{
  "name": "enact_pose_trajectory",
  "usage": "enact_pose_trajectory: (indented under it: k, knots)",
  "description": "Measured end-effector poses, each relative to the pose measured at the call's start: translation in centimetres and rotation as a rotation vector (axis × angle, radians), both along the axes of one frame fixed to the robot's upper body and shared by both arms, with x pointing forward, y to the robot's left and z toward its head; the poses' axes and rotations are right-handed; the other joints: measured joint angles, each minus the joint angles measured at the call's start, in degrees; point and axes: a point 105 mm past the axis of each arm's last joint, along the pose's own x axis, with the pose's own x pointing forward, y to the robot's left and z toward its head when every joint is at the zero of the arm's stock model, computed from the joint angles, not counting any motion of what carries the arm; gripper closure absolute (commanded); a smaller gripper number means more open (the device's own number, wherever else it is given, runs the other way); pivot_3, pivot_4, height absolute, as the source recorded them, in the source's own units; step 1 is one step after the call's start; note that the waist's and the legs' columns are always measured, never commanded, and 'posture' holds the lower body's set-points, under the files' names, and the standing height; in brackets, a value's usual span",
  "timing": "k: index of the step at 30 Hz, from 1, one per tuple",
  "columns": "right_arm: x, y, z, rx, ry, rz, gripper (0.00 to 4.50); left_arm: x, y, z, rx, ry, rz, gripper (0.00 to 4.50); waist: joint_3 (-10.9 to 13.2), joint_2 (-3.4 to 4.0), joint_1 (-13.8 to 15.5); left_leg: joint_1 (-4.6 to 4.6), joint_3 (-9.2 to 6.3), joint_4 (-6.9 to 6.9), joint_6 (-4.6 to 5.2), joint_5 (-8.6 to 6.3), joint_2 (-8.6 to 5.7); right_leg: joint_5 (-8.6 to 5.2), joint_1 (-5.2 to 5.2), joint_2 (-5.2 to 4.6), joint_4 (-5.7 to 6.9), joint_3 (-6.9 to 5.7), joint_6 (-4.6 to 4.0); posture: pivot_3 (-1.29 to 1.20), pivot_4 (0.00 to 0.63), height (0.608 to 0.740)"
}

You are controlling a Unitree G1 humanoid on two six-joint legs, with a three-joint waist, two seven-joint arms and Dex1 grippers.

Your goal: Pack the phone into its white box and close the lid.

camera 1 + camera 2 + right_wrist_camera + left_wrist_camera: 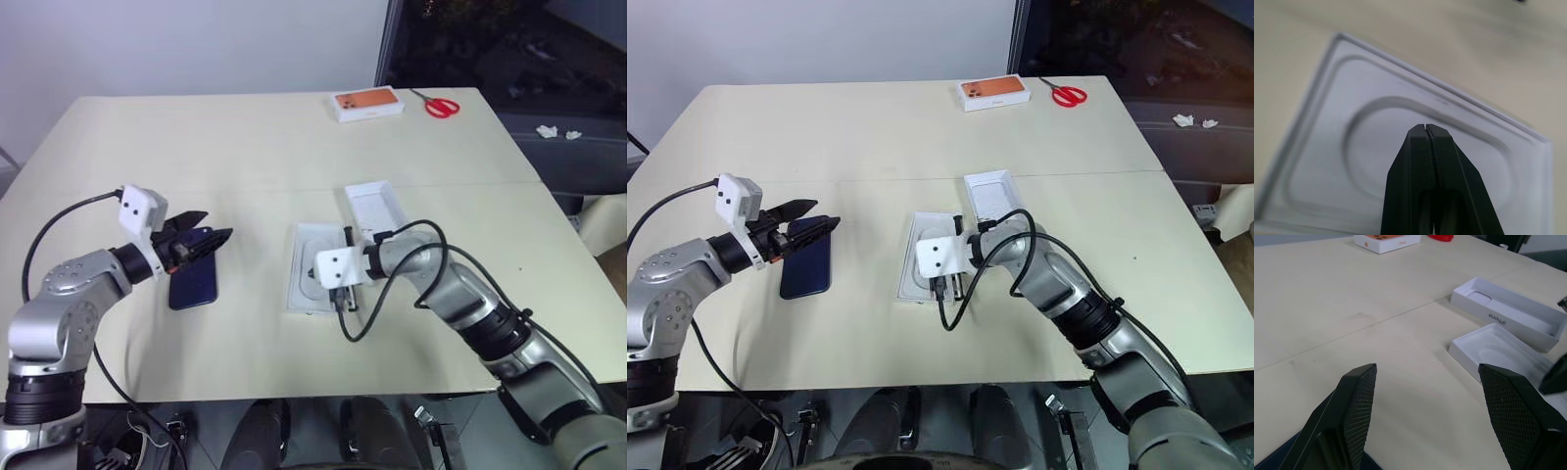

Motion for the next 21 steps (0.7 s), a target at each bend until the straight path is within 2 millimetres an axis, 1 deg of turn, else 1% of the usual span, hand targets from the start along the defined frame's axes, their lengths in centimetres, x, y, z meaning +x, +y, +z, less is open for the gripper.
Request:
enact_pose_trajectory:
  k: [2,4,6,9,12,14,17,19,21]
  knots:
    - [0.7,-0.3,0.4,0.012,-0.027,-0.025,4.47,0.0,-0.1,-0.1,-0.003,0.002,-0.001,1.00,0.0,0.00,0.0,0.00,-0.01,-0.02,0.00,0.00,0.00,0.00,-0.01,0.00,0.00,0.00,0.00,0.00,0.150,0.740]
    - [0.8,-0.1,0.3,0.021,-0.033,-0.027,4.47,0.0,-0.1,-0.1,-0.003,0.002,-0.001,1.00,0.0,0.00,0.0,0.00,0.00,-0.02,0.00,0.00,0.00,0.00,-0.01,0.01,0.00,0.00,0.00,0.00,0.150,0.740]
    - [0.9,0.3,-0.2,0.032,-0.024,-0.025,4.47,0.0,-0.1,-0.1,-0.006,0.001,-0.001,1.00,0.0,0.00,0.0,0.00,0.00,-0.01,0.00,0.00,0.00,0.00,-0.01,0.01,0.00,0.00,0.00,0.00,0.150,0.740]
    - [0.6,0.0,-2.0,-0.017,-0.009,-0.019,4.47,0.0,-0.2,-0.1,-0.007,0.003,-0.006,1.00,0.0,0.00,0.0,0.00,0.01,-0.01,-0.01,0.01,0.00,0.00,-0.01,0.01,0.00,0.00,0.00,0.00,0.150,0.740]
    - [0.6,0.0,-1.8,-0.016,-0.017,-0.014,4.47,0.0,-0.5,-0.3,-0.004,0.010,-0.018,1.00,0.0,0.00,0.0,0.00,0.00,0.00,0.00,0.00,0.00,0.00,0.01,0.01,0.01,0.00,0.00,0.00,0.150,0.740]
    - [0.7,0.0,-1.5,0.027,0.015,-0.039,4.47,-0.2,-0.7,-0.8,0.000,0.025,-0.029,1.00,0.0,0.00,0.0,0.00,0.00,0.00,-0.01,0.00,0.00,0.00,0.00,0.02,0.01,0.00,0.00,0.00,0.150,0.740]
    - [1.1,0.2,0.2,0.164,0.066,-0.090,4.47,-0.6,-1.4,-2.1,0.013,0.061,-0.059,1.00,0.0,0.00,0.0,0.00,0.00,-0.01,0.00,0.00,0.01,0.00,0.00,0.01,0.01,0.01,0.00,0.00,0.150,0.740]
    - [1.3,-0.1,1.4,0.233,0.086,-0.115,4.47,-0.7,-1.8,-2.7,0.024,0.068,-0.072,1.00,0.0,0.00,0.0,0.00,-0.01,-0.02,0.00,0.00,0.01,0.00,0.00,0.01,0.01,0.01,0.00,0.00,0.150,0.740]
    - [1.4,-0.9,2.2,0.268,0.102,-0.133,4.47,-0.8,-2.0,-2.9,0.025,0.067,-0.076,1.00,0.0,0.00,0.1,0.00,-0.01,-0.02,0.01,0.00,0.00,0.00,0.01,0.00,0.00,0.00,0.00,0.00,0.150,0.740]
